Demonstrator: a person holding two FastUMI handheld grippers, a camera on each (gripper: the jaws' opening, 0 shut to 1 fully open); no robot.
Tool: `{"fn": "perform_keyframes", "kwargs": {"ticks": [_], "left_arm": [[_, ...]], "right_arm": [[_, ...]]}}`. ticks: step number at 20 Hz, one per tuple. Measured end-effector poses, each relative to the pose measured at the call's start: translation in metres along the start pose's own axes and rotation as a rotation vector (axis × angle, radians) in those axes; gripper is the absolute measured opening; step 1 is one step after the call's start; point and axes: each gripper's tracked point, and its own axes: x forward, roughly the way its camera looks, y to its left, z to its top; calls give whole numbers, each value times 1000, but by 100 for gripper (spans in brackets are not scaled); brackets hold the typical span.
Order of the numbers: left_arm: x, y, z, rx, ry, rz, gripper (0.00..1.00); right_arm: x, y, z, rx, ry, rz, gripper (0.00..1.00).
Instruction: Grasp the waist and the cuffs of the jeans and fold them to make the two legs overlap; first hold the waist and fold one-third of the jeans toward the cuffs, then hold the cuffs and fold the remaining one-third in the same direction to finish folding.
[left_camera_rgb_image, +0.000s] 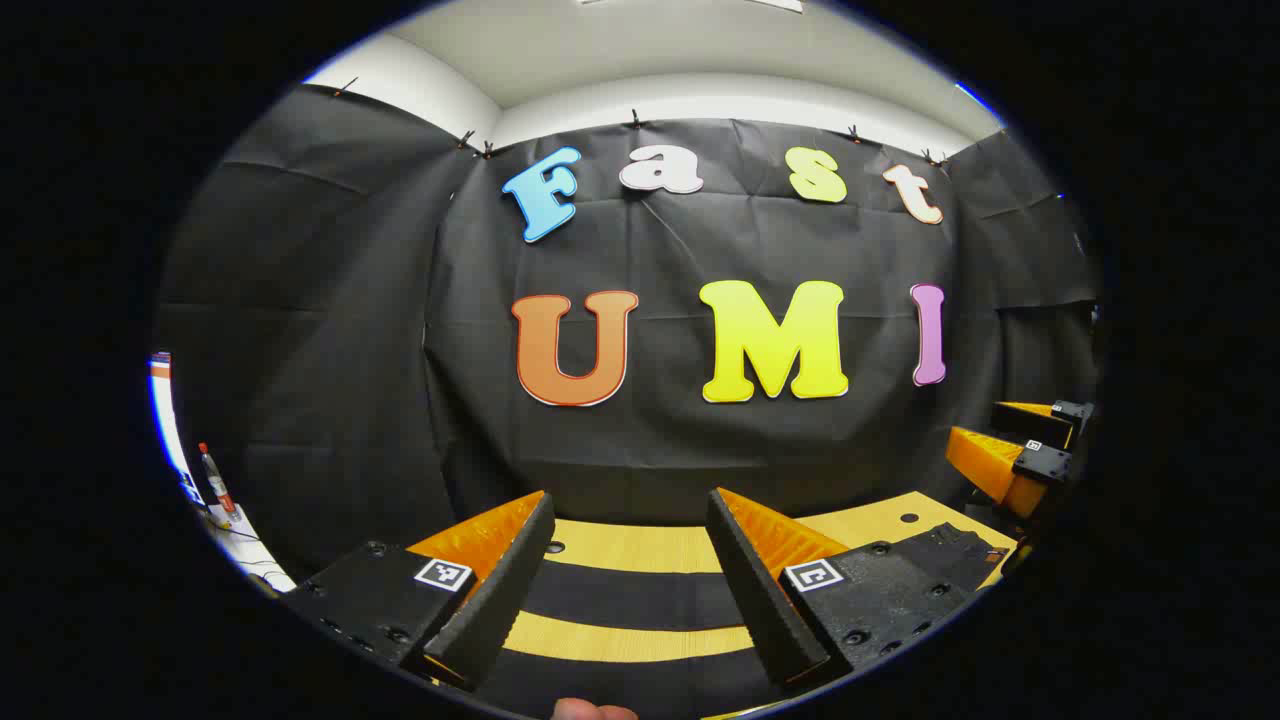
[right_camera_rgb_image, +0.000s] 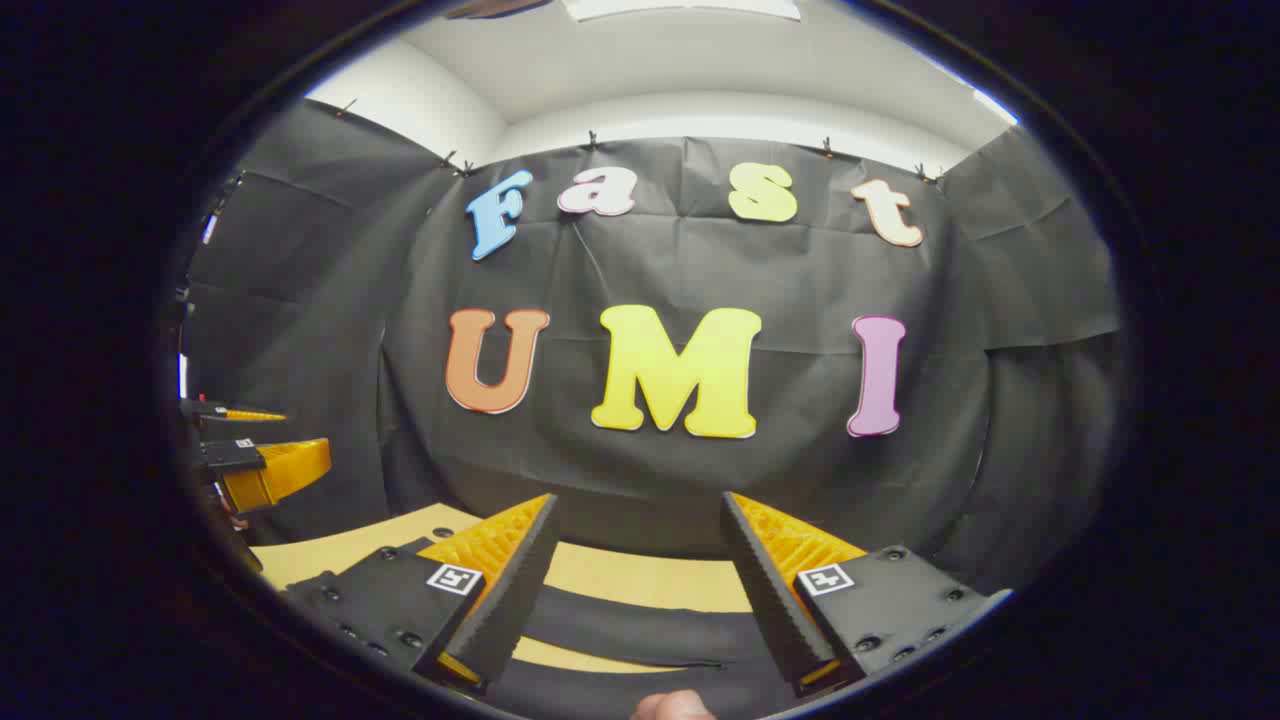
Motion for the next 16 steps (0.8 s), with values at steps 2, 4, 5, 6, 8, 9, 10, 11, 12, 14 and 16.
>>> {"fn": "perform_keyframes", "kwargs": {"ticks": [2, 4, 5, 6, 8, 9, 10, 11, 12, 14, 16], "left_arm": [[4, -1, -2, -11, 10, -5, 98], [5, -5, -3, -12, 15, -11, 98], [5, -6, -3, -9, 16, -16, 98], [6, -8, -2, -5, 13, -21, 98], [7, -9, -3, 5, 15, -25, 98], [6, -10, -3, 6, 18, -27, 98], [7, -10, -3, 4, 18, -30, 98], [7, -10, -4, 2, 20, -30, 98], [8, -9, -5, -1, 25, -31, 98], [10, -5, -11, -6, 39, -23, 98], [12, 2, -15, -6, 49, -11, 98]], "right_arm": [[0, -5, 1, -5, -2, -10, 98], [-1, -10, 2, -14, -6, -20, 99], [-1, -12, 4, -14, -8, -22, 99], [-2, -13, 4, -15, -9, -23, 99], [-3, -17, 3, -13, -7, -28, 99], [-3, -18, 2, -7, -2, -31, 99], [-2, -19, 0, -3, 0, -37, 98], [-2, -20, 0, -1, 4, -38, 98], [-3, -21, -3, -1, 9, -42, 99], [-3, -27, -5, 7, 18, -53, 99], [-3, -36, -9, 20, 30, -72, 99]]}}
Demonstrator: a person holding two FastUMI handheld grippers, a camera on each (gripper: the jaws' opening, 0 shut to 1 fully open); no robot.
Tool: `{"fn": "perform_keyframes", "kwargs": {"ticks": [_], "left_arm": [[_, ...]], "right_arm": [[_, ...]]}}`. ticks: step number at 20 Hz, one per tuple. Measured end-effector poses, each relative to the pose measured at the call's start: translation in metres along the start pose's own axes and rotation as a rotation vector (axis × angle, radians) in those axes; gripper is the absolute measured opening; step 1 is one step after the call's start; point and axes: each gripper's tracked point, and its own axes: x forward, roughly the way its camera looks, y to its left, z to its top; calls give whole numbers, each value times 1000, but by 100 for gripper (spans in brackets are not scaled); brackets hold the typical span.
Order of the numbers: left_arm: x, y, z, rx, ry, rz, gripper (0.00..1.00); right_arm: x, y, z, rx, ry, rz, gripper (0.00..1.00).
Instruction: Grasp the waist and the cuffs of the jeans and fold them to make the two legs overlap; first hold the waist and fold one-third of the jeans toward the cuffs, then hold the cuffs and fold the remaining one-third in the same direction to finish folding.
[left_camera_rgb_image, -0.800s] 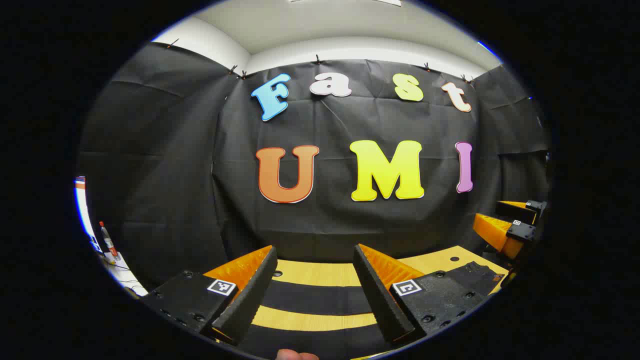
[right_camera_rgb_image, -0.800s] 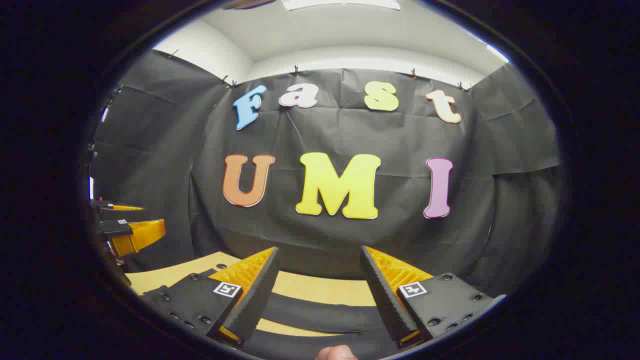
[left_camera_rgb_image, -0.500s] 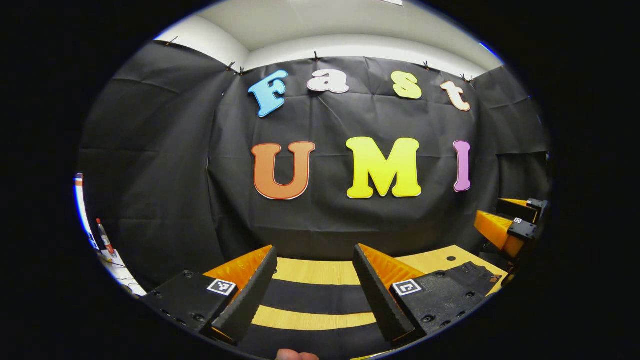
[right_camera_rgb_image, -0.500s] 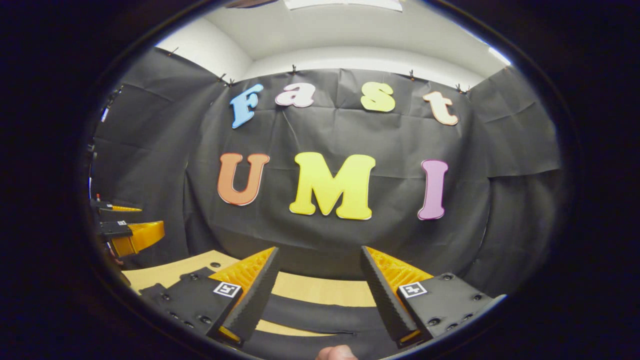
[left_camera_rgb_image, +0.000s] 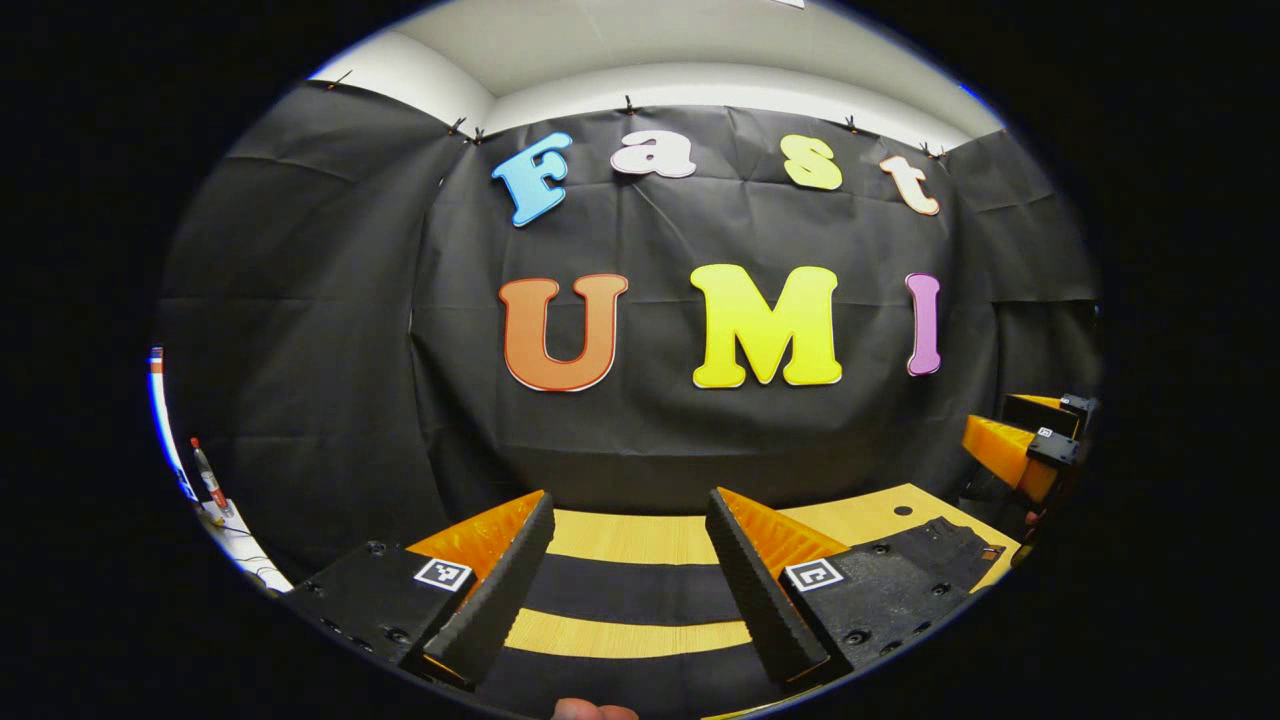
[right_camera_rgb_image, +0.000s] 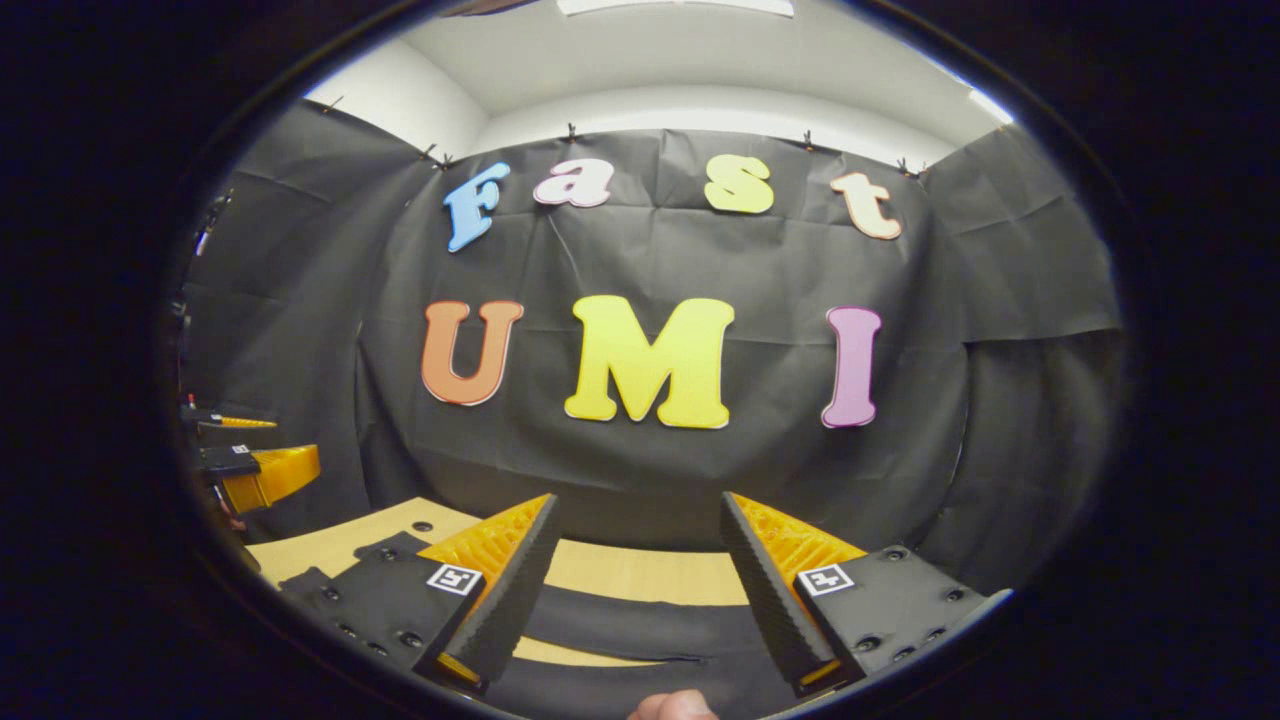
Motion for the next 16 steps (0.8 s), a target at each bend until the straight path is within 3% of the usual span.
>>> {"fn": "perform_keyframes", "kwargs": {"ticks": [3, 9, 13, 16], "left_arm": [[3, 13, -7, -10, 17, 28, 98], [6, 65, -57, -128, 156, 140, 98], [-16, 110, -130, -362, 380, 223, 99], [-50, 151, -197, -611, 524, 374, 99]], "right_arm": [[5, -29, -11, 28, 40, -54, 99], [4, -138, -43, 84, 141, -237, 98], [-19, -226, -97, 260, 308, -363, 99], [-48, -278, -150, 352, 434, -450, 100]]}}
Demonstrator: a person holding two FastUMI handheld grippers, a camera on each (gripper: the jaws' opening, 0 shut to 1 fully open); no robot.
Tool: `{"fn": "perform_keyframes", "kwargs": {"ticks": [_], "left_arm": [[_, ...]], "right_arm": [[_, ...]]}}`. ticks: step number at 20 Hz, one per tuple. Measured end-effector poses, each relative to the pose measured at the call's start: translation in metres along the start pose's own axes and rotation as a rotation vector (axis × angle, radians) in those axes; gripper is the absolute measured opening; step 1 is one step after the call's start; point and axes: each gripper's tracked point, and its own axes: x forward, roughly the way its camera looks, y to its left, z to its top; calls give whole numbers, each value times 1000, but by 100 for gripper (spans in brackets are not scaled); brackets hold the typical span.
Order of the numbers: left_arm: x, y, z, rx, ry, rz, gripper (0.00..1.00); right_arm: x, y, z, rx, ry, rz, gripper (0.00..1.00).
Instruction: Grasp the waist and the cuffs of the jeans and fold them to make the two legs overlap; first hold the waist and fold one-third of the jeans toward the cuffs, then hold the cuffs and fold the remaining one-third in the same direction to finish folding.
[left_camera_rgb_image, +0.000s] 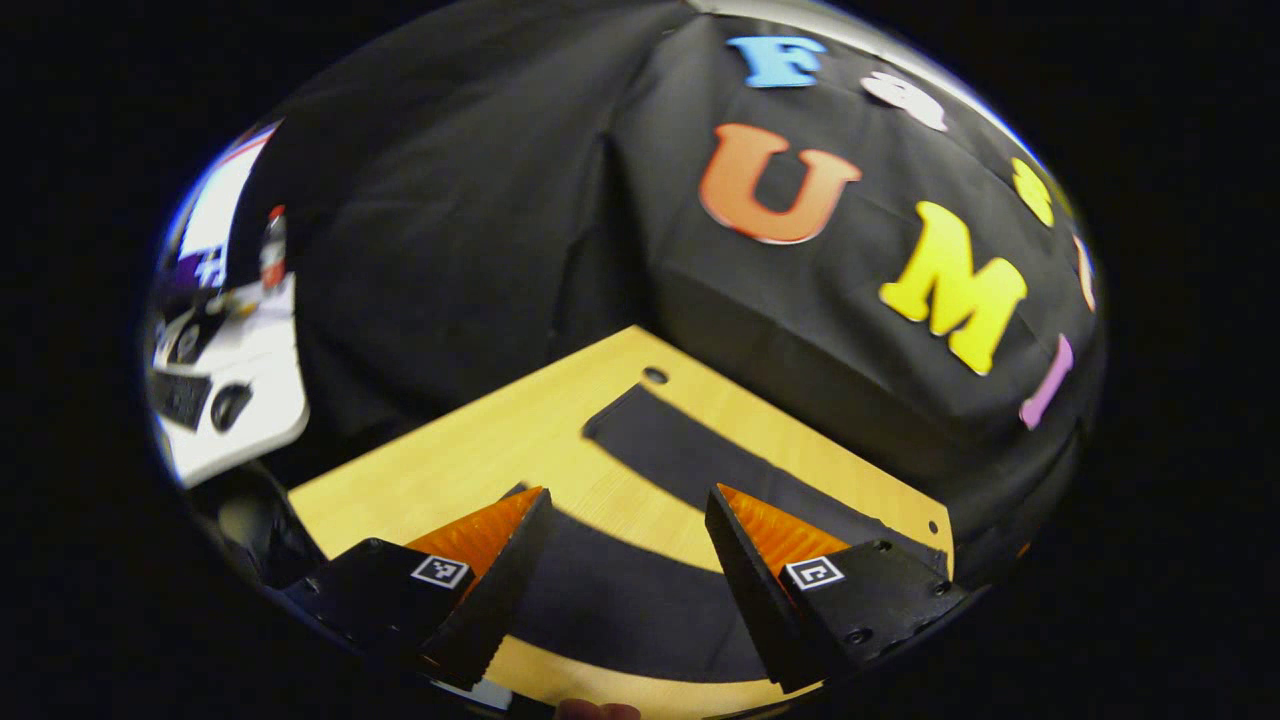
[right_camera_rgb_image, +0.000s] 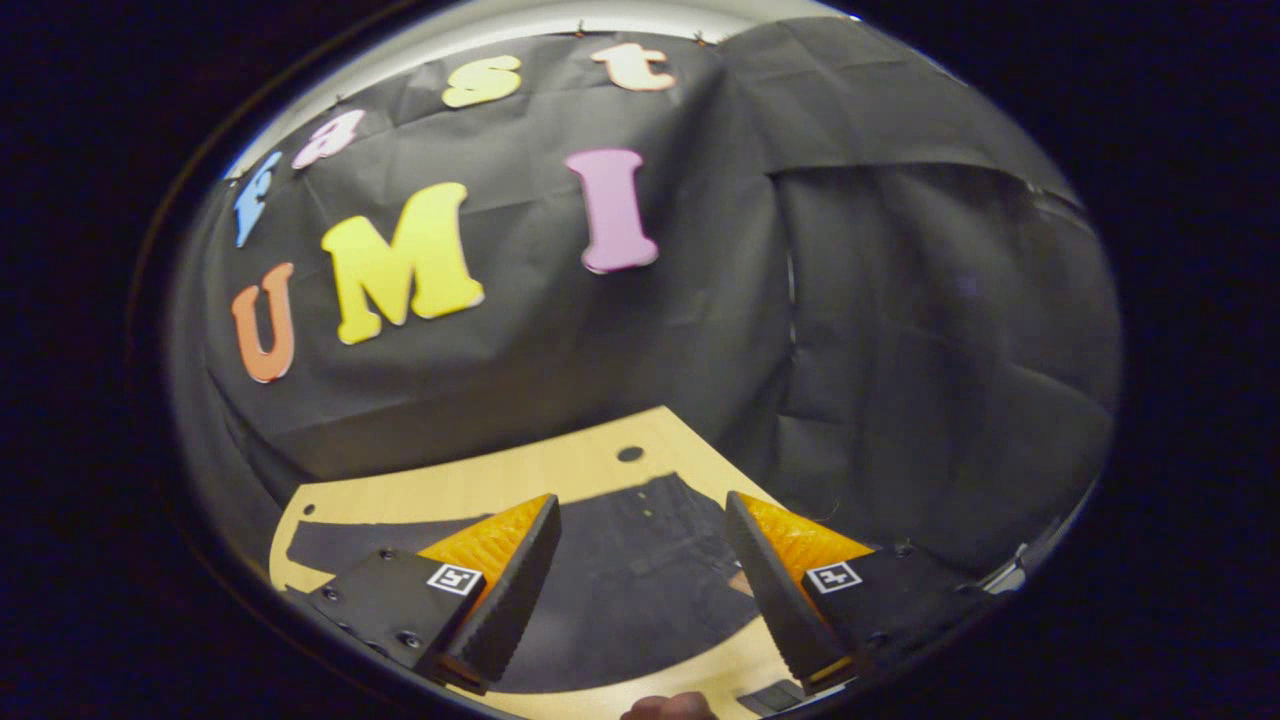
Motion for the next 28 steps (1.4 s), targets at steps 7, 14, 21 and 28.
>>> {"fn": "perform_keyframes", "kwargs": {"ticks": [7, 14, 21, 28], "left_arm": [[8, 66, -64, -645, 166, 115, 99], [18, 90, -94, -757, 234, 190, 99], [37, 86, -97, -826, 244, 174, 100], [54, 74, -89, -801, 251, 130, 97]], "right_arm": [[27, -73, -96, 413, 287, -75, 98], [47, -79, -145, 643, 443, -92, 98], [65, -91, -156, 708, 471, -130, 98], [97, -97, -146, 773, 446, -135, 92]]}}
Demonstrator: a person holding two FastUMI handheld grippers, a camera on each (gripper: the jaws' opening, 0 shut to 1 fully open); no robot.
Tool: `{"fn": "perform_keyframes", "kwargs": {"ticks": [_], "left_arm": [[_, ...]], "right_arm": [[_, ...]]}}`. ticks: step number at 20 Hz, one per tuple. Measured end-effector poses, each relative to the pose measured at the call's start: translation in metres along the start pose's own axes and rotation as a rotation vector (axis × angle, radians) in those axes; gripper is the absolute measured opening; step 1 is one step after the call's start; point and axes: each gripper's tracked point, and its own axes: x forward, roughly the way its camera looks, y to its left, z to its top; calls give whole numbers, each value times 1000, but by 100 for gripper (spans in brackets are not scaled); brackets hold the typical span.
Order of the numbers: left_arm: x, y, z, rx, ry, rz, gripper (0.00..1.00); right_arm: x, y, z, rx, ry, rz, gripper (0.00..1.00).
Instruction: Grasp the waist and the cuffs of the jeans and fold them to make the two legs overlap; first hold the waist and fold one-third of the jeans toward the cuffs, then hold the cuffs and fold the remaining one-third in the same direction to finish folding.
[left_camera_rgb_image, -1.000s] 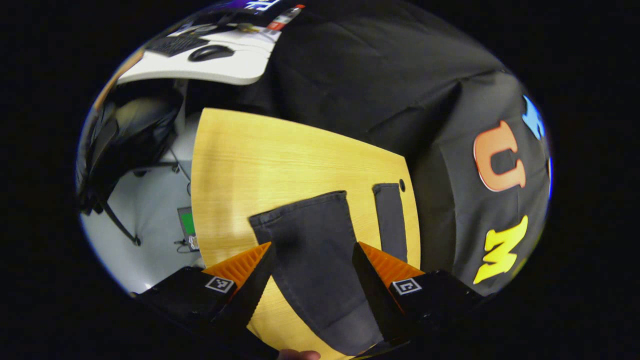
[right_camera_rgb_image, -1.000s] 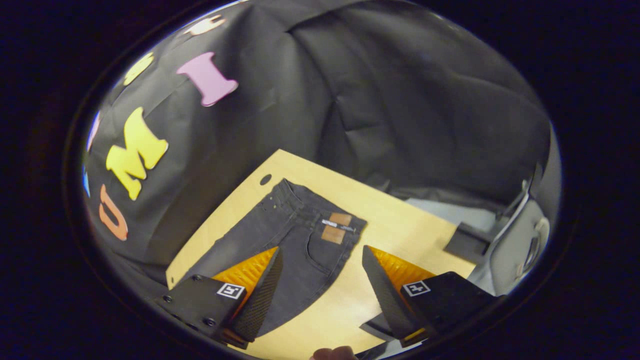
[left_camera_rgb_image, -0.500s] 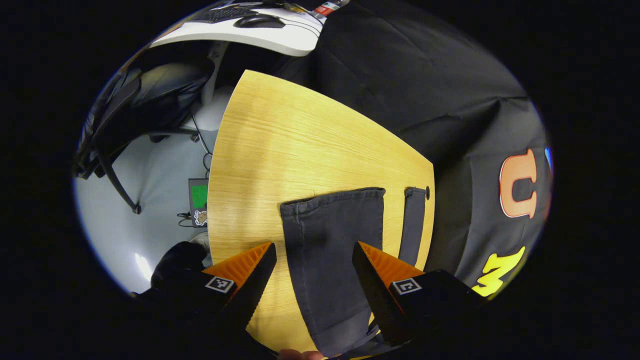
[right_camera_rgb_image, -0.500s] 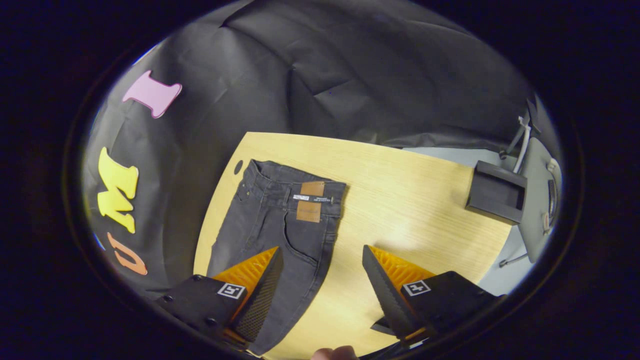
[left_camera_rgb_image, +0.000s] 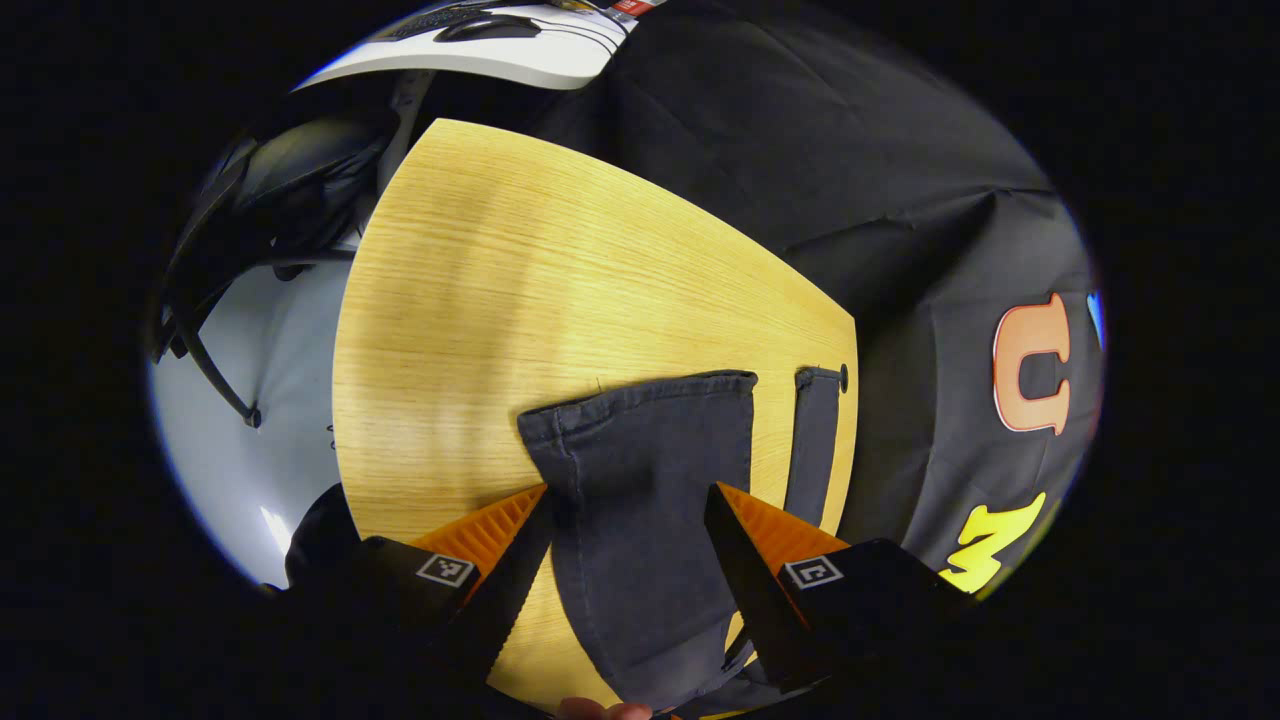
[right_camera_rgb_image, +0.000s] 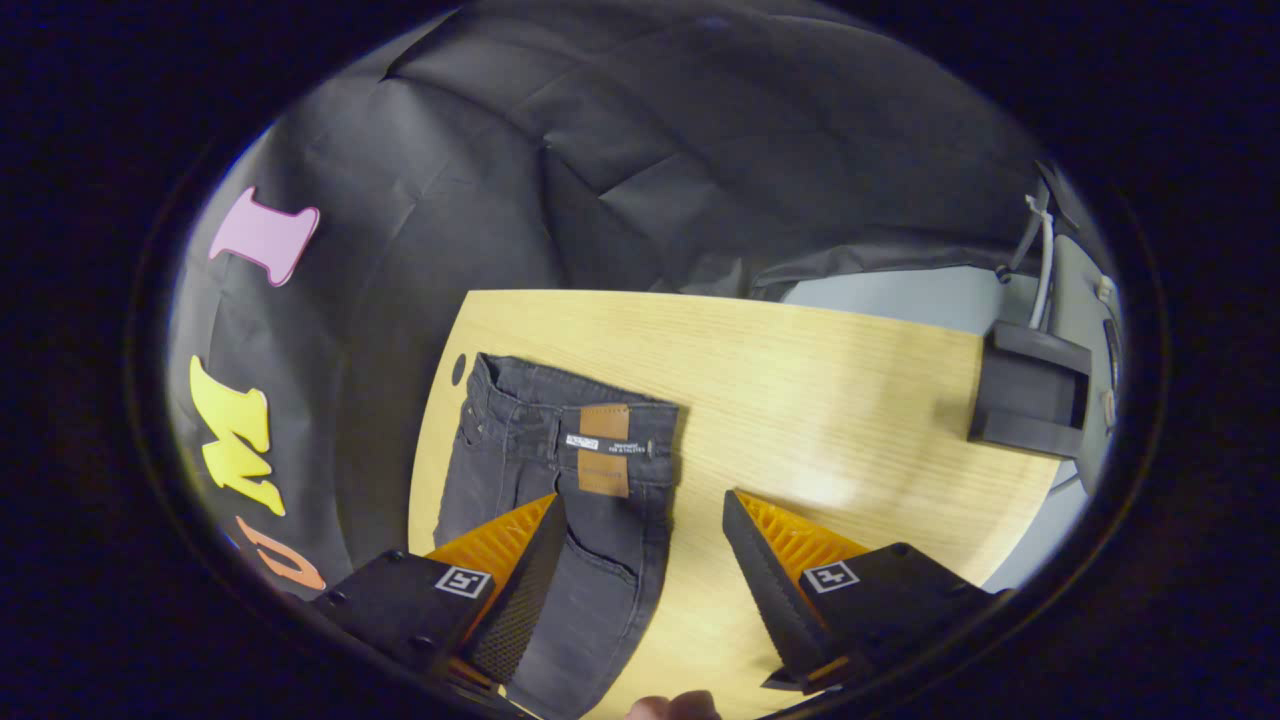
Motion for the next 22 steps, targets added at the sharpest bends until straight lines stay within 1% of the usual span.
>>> {"fn": "perform_keyframes", "kwargs": {"ticks": [1, 2, 3, 4, 5, 6, 7, 8, 9, 10, 11, 13, 14, 15, 16, 17, 18, 19, 20, 21, 22], "left_arm": [[2, -1, 1, -2, 1, -2, 96], [5, -3, 2, -4, 0, -7, 96], [5, -5, 2, -6, 0, -11, 100], [7, -7, 2, -6, 2, -13, 100], [8, -9, 2, -3, 5, -13, 96], [10, -11, 2, -1, 7, -12, 96], [12, -13, 2, 0, 13, -12, 96], [14, -15, 3, 0, 17, -11, 96], [16, -18, 3, 0, 23, -8, 100], [20, -20, 4, -2, 26, -4, 96], [22, -22, 4, -2, 34, 0, 96], [27, -25, 6, 16, 51, 21, 94], [30, -25, 5, 30, 65, 39, 93], [31, -23, 5, 43, 74, 62, 87], [35, -23, 5, 50, 79, 75, 82], [36, -21, 5, 54, 84, 96, 71], [41, -20, 4, 55, 89, 107, 66], [41, -18, 3, 52, 89, 121, 47], [42, -16, 4, 49, 89, 131, 52], [44, -18, 3, 46, 98, 119, 24], [45, -21, 0, 42, 114, 98, 25]], "right_arm": [[4, 4, 2, 0, 0, 4, 92], [7, 8, 3, -5, 0, 7, 96], [12, 12, 6, -10, -1, 9, 96], [15, 17, 7, -13, -1, 11, 96], [19, 22, 8, -15, 1, 14, 96], [21, 23, 10, -21, -2, 11, 96], [24, 23, 11, -31, 3, 4, 92], [24, 25, 11, -40, 4, -3, 96], [26, 26, 11, -52, 10, -17, 92], [26, 28, 10, -67, 15, -33, 92], [28, 28, 10, -83, 19, -52, 97], [28, 27, 7, -121, 26, -96, 98], [30, 22, 7, -150, 34, -131, 97], [30, 16, 8, -169, 32, -166, 79], [30, 11, 9, -171, 31, -188, 66], [30, 8, 10, -154, 31, -200, 53], [29, 11, 11, -120, 35, -185, 50], [29, 12, 10, -84, 45, -168, 46], [31, 9, 12, -45, 49, -163, 46], [29, 7, 12, -5, 44, -160, 30], [31, 9, 11, 33, 55, -147, 15]]}}
